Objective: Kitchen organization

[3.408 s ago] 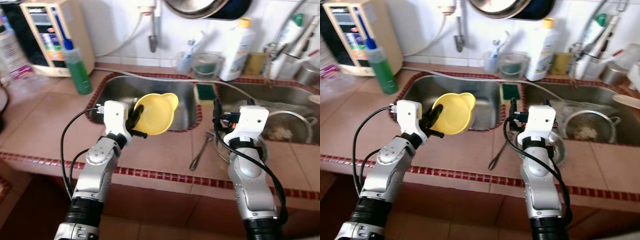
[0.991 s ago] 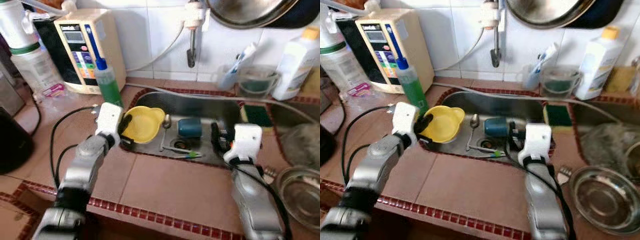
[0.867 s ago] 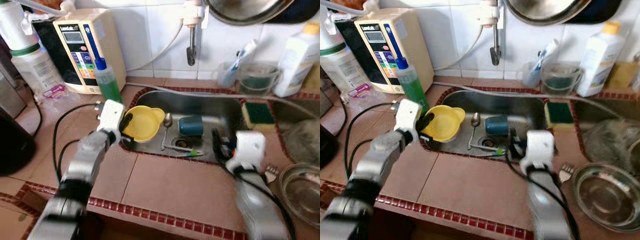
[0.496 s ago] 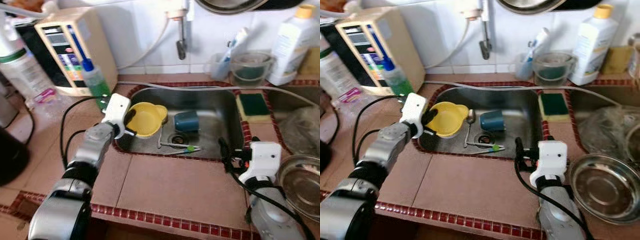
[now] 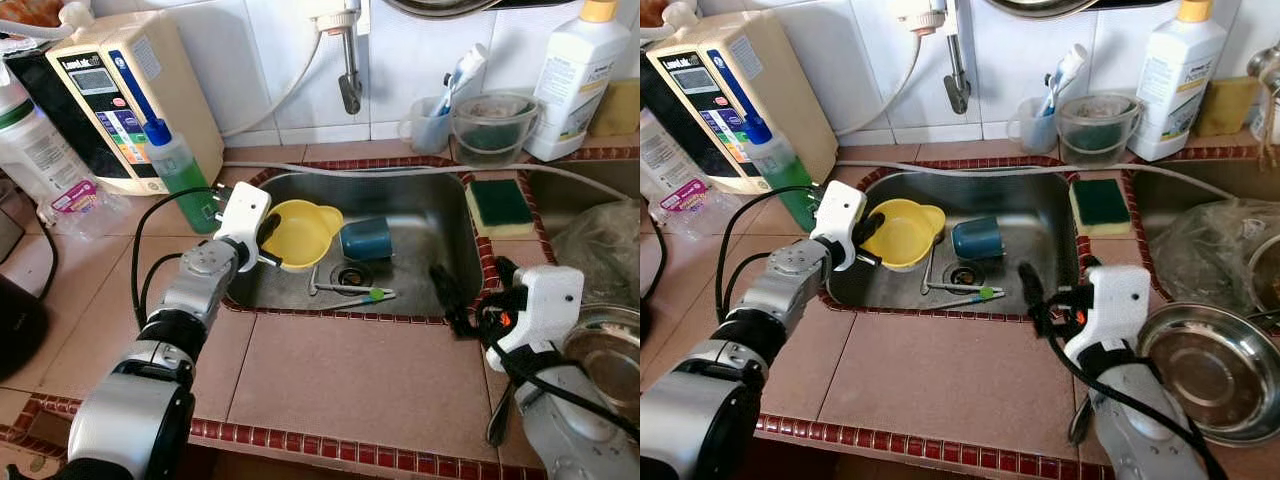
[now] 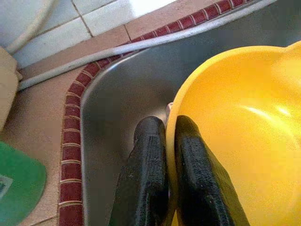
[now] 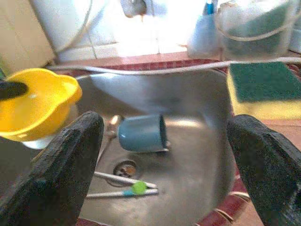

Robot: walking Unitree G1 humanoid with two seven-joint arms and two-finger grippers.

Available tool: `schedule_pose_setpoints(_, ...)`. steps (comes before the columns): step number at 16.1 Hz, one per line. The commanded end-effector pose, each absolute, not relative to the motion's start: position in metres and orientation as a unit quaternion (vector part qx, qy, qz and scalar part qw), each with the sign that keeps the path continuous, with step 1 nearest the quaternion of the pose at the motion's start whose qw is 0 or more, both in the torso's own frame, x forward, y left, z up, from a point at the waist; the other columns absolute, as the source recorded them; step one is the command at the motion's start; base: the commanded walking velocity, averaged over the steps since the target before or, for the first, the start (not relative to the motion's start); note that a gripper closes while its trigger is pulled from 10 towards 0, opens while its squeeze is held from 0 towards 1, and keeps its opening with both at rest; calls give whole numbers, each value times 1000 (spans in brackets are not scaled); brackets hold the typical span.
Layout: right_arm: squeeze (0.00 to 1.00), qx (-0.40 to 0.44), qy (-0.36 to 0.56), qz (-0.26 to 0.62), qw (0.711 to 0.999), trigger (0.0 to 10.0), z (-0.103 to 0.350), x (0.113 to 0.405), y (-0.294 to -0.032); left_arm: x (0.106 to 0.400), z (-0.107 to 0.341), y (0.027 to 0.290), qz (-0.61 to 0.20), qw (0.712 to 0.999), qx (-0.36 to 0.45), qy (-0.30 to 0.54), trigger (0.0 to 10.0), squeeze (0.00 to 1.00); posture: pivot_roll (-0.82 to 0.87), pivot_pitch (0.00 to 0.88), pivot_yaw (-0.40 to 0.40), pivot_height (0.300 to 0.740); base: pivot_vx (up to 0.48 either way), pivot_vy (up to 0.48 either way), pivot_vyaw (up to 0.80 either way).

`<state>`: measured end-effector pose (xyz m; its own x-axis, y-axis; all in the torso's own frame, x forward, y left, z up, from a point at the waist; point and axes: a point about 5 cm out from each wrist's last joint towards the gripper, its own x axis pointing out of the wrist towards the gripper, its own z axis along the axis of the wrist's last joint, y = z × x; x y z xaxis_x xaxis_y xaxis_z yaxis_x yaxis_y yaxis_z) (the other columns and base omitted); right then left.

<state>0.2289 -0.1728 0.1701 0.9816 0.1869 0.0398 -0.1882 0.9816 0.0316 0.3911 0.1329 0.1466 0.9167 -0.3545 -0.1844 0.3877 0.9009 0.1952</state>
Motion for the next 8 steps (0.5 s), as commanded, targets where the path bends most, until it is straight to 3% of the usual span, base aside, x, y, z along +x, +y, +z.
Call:
schedule_pose_setpoints(1,0,29,-18,113,993,10000,175,226,-170,393,150,138,-182,974,118,67,10000,0,-302,122,210,740,0,0,0)
schedule_pose_setpoints(8,0,50,35,159,985,10000,165,217,-158,388,137,135,-188,964,180,60,10000,0,-293,131,202,740,0,0,0)
